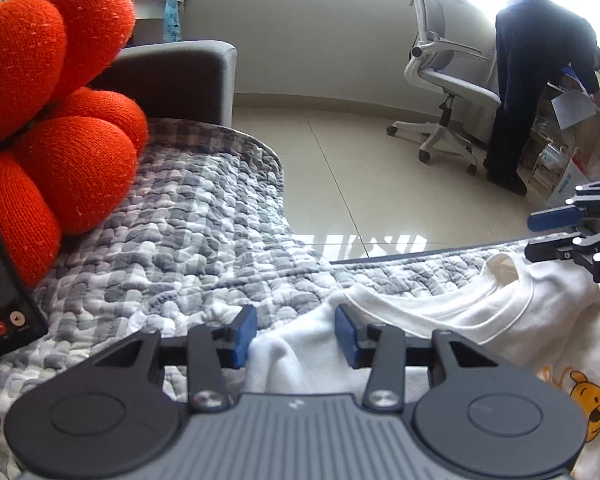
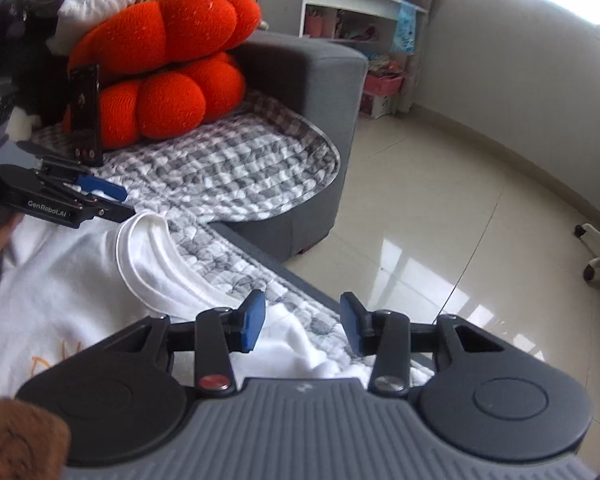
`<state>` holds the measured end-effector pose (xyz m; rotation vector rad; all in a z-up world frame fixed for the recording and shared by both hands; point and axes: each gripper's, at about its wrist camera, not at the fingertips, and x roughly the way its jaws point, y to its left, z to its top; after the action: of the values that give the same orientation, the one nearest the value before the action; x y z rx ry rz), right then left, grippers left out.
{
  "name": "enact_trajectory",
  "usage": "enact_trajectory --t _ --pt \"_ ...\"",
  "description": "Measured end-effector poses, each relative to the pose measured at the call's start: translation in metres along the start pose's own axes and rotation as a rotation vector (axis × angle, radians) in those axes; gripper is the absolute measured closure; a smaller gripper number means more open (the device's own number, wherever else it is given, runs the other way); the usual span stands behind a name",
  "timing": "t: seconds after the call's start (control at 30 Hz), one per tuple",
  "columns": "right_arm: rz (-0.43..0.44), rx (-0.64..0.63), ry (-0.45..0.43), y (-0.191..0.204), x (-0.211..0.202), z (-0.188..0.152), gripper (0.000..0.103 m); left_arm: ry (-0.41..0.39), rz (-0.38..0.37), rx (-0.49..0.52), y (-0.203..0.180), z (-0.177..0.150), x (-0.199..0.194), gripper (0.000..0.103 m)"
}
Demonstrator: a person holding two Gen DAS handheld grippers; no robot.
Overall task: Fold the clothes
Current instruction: 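Grasp the shoulder with the left tool while the right tool grasps the collar edge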
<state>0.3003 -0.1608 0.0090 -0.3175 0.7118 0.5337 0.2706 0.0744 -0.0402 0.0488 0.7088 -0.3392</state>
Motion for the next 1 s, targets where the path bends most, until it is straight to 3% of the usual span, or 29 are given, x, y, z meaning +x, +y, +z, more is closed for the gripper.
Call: enact_trajectory --t 0.17,0.23,0.3,0.4,0.57,0.63,0.8,1.0 --pt "-0.017 -0.026 0.067 0.012 0.028 -0.015 0.059 -0.022 0.01 0.01 -0.004 -0.008 0.0 0.066" --pt "-0.003 -0.015 0.052 0.015 0.024 -0.018 0.075 -0.017 0.013 0.023 -0.008 -0.006 -0.001 0.071" --pt "-0.032 -0.053 0.041 0.023 0.022 -0.019 0.085 -0.012 0.016 0.033 -0.013 -0.004 -0.001 0.089" --pt "-0.123 -0.101 -0.01 0.035 0.014 -0.022 0.095 -0.043 0.078 0.042 -0.023 -0.003 -0.005 0.094" --pt "-0.249 -0.06 -0.159 0.033 -0.008 -0.019 0.097 -0.18 0.196 0.065 -0.034 -0.002 -0.021 0.095" --pt "-0.274 -0.052 -0.178 0.031 -0.005 -0.014 0.097 -0.21 0.222 0.068 -0.036 0.002 -0.022 0.095" --pt "-0.294 -0.027 -0.155 0.026 0.018 -0.006 0.097 -0.198 0.274 0.099 -0.041 0.007 -0.003 0.095" --pt "-0.281 0.007 -0.065 0.019 0.053 -0.014 0.097 -0.116 0.283 0.069 -0.033 -0.001 0.021 0.095"
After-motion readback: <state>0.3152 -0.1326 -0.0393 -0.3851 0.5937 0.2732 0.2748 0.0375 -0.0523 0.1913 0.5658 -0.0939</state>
